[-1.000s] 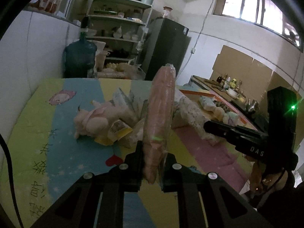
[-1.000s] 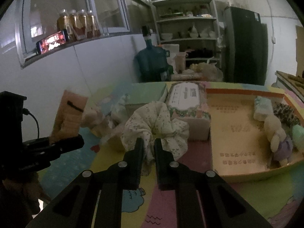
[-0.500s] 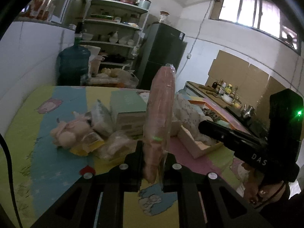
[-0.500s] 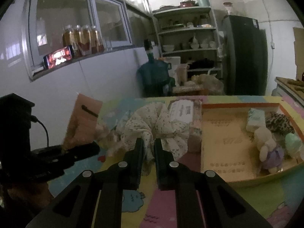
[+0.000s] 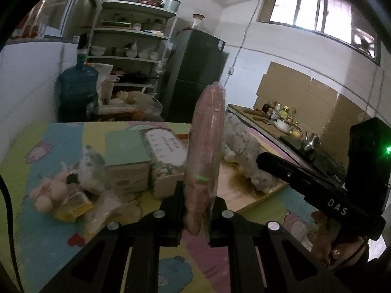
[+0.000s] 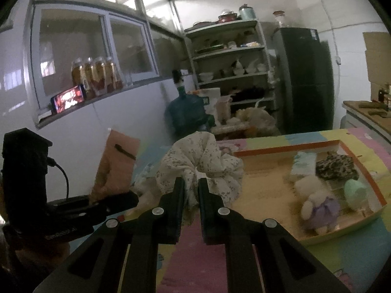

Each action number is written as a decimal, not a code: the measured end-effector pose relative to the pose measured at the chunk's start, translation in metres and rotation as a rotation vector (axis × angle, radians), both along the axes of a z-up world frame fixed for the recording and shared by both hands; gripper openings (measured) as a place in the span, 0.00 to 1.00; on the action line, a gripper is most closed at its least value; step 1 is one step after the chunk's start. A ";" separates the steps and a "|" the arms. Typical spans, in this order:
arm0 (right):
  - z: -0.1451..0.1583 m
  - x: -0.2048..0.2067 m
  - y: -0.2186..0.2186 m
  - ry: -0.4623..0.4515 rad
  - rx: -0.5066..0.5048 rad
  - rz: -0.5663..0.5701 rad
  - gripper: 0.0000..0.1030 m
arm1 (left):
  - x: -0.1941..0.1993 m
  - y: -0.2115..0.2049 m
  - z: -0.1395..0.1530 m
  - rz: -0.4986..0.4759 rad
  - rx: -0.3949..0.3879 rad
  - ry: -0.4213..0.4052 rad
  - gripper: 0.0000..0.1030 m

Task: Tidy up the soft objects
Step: 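Carry the pink bag with the left tool while the right tool carries the scrunchie over the tray, then open the left tool to drop the pink bag while the right tool releases the scrunchie in the tray, then move both tools back to the pile beside the tray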

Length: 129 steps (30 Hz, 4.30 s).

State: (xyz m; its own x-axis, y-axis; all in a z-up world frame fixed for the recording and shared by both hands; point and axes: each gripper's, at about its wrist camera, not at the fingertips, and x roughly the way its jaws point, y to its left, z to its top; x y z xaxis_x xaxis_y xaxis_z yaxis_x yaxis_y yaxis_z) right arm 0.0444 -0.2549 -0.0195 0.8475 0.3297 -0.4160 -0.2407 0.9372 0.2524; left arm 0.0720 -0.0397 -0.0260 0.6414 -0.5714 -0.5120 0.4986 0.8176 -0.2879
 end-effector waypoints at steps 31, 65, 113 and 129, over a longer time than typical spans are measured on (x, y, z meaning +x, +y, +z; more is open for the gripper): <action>0.002 0.006 -0.131 -0.039 0.050 -0.177 0.11 | 0.050 -0.129 -0.004 -0.047 0.018 0.076 0.13; -0.045 0.070 -0.200 0.076 0.137 -0.156 0.12 | 0.132 -0.189 -0.068 0.106 0.062 0.323 0.13; -0.057 0.074 -0.191 0.131 0.173 -0.132 0.46 | 0.093 -0.177 -0.043 0.116 0.068 0.238 0.52; -0.042 0.047 -0.160 0.114 0.145 -0.126 0.63 | 0.043 -0.136 -0.011 0.163 0.061 -0.001 0.84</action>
